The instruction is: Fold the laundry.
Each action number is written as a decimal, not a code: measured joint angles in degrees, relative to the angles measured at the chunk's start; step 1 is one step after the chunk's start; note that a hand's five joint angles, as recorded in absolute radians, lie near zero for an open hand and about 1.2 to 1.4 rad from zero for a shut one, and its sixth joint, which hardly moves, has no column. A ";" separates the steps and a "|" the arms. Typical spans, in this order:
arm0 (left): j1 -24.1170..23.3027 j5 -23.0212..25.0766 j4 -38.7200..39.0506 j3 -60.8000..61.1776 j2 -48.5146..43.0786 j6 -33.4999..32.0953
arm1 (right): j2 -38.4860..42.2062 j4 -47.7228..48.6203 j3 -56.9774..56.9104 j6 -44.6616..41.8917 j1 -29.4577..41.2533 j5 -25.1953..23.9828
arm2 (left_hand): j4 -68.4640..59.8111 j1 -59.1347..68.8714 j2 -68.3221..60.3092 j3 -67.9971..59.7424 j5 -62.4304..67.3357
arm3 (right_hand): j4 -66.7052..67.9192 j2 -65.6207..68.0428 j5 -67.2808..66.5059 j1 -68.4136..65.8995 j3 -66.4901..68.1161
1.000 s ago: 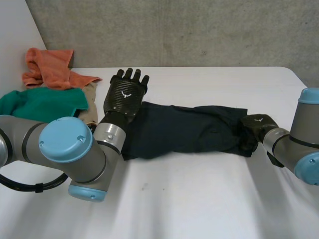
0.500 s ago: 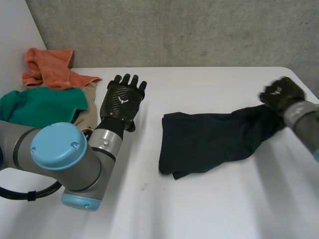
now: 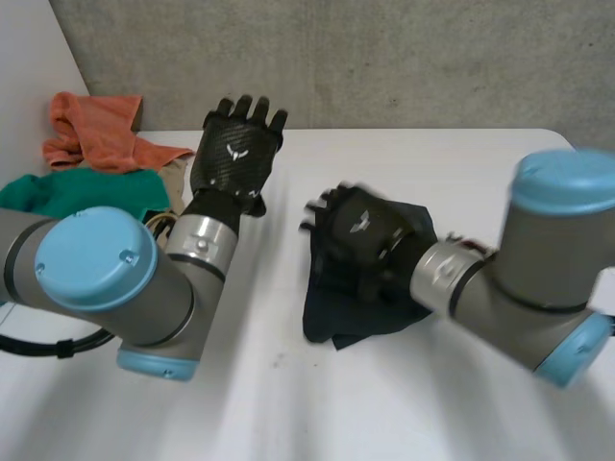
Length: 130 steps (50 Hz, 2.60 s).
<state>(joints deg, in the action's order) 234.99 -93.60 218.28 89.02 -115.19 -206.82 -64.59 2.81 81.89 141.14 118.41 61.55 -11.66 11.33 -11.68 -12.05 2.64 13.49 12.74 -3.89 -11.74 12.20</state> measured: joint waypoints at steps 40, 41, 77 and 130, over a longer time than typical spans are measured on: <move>-9.94 1.14 -14.64 -20.48 -23.79 2.53 | 6.28 -12.33 -13.76 23.10 -14.27 11.48 | -43.91 42.35 -44.68 -43.32 41.96 | 0.00 0.00 0.00 0.00 0.00; -9.97 1.10 -14.42 -20.41 -23.79 1.95 | 6.53 -12.38 -14.21 23.10 -14.04 11.58 | -52.58 47.05 -52.48 -51.85 49.72 | 0.00 0.00 0.00 0.00 0.00; -11.21 -2.02 -13.98 -8.13 -6.74 -2.59 | 21.80 -23.33 -26.05 20.06 -11.59 4.33 | -6.21 7.37 -6.44 -6.53 4.26 | 0.00 0.00 0.00 0.39 -0.87; -8.66 -3.87 -37.65 -29.64 -25.73 12.57 | 19.35 -15.43 -19.20 10.56 -9.15 9.50 | -5.17 7.32 -5.18 -5.14 3.45 | 0.00 0.00 0.29 1.40 -1.05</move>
<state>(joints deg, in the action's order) 226.33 -97.46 180.63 59.38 -140.92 -194.25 -45.24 -12.62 62.68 151.70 109.26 71.05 -16.83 18.65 -16.86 -17.18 6.09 13.49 12.73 -3.60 -10.35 11.14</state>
